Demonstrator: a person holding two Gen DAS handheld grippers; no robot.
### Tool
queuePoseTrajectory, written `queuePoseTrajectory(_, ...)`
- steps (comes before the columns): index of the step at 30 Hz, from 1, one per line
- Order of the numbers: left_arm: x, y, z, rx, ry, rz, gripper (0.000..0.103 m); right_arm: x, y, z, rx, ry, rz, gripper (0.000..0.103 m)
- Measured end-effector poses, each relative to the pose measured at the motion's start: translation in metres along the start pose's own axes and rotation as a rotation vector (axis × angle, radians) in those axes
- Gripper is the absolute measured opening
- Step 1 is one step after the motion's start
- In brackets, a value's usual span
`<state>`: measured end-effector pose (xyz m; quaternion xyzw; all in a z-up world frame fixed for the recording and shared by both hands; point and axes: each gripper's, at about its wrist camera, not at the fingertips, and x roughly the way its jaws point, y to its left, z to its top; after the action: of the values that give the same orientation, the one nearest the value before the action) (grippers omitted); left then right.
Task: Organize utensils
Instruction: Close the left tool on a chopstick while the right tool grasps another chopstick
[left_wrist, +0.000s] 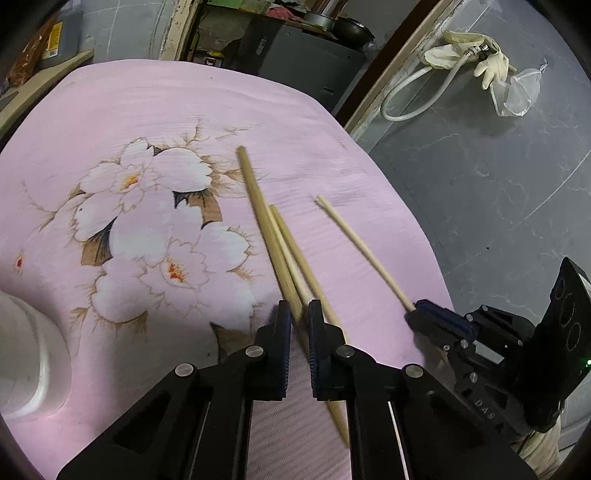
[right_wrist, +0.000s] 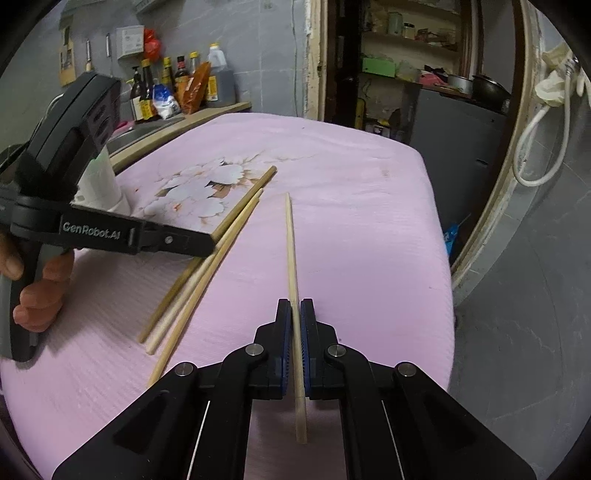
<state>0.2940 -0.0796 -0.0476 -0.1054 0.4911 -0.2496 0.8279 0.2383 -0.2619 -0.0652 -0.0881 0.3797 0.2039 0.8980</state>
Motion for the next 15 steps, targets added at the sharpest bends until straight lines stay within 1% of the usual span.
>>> queuePoseTrajectory(8,-0.019,0.004,-0.018,0.004,0.02,0.014,0.004,-0.008,-0.003,-0.009,0.021,0.007,-0.016,0.002)
queuePoseTrajectory(11,-0.036,0.005,-0.034,0.025,0.027,0.029,0.004,-0.014,-0.003,-0.016,0.027,0.017,-0.014,0.002)
queuePoseTrajectory(15,-0.049,0.002,-0.043,0.058,0.042,0.042,0.004,-0.017,0.002,-0.017,0.02,0.048,0.001,0.004)
